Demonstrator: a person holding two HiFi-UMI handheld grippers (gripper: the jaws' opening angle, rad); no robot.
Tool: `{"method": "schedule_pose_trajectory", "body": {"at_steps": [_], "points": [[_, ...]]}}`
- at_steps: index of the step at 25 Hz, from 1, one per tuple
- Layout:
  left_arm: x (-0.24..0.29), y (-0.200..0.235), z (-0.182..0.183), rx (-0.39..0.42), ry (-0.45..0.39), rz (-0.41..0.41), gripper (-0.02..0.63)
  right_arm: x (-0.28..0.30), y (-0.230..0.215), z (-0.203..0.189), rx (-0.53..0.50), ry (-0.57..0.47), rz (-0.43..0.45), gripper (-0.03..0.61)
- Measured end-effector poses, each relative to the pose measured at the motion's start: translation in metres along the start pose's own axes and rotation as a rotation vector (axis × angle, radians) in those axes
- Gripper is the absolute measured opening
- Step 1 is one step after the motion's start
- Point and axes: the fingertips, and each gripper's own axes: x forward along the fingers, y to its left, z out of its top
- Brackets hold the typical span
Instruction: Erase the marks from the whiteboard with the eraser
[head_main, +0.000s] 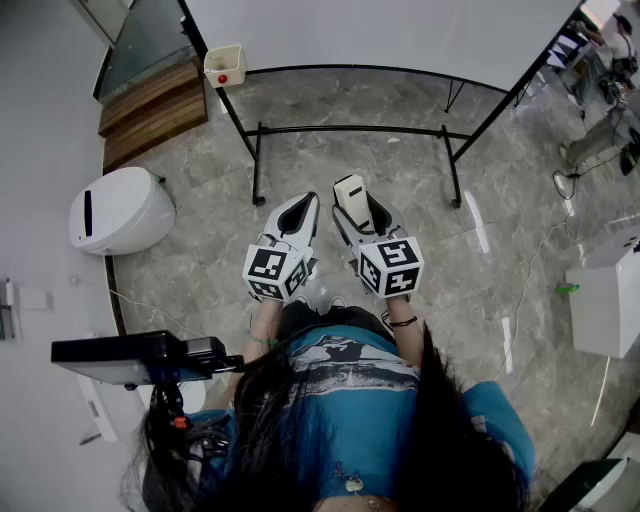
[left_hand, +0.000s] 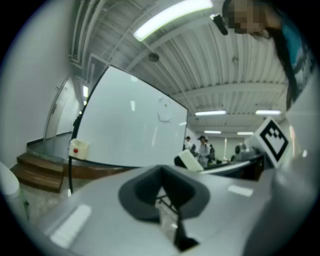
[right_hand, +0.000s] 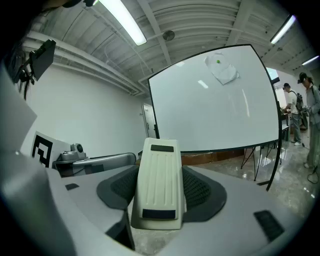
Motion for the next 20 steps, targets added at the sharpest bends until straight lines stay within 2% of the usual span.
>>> {"method": "schedule_pose_trajectory", "body": {"at_steps": [11, 20], "points": [[0.023, -0.002, -0.011, -0.012, 0.025, 0.010, 0.003, 0.013, -0.026, -0.016, 0.055, 0.045, 0.022, 0.264], [0.062, 0.047, -0.005, -0.023, 0.008, 0.028, 0.003, 0.064, -0.051, -0.006, 0.039, 0.057, 0.012, 0.264]]}}
